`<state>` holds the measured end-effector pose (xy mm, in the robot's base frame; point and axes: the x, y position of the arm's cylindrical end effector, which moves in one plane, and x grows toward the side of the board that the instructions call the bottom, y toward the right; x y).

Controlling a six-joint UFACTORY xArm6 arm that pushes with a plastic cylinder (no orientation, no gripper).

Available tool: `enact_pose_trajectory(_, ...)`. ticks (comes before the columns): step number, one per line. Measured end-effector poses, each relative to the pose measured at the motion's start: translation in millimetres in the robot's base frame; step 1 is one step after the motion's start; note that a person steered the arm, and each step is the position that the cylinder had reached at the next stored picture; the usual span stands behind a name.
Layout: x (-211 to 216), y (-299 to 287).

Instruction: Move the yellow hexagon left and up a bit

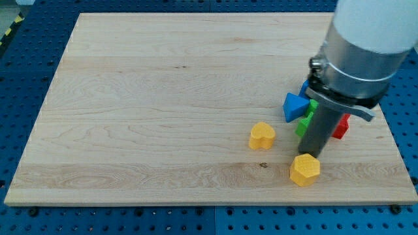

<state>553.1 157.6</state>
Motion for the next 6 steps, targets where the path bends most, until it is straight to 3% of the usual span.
enact_pose_trajectory(3,65,43)
enact_pose_trajectory(6,54,-18)
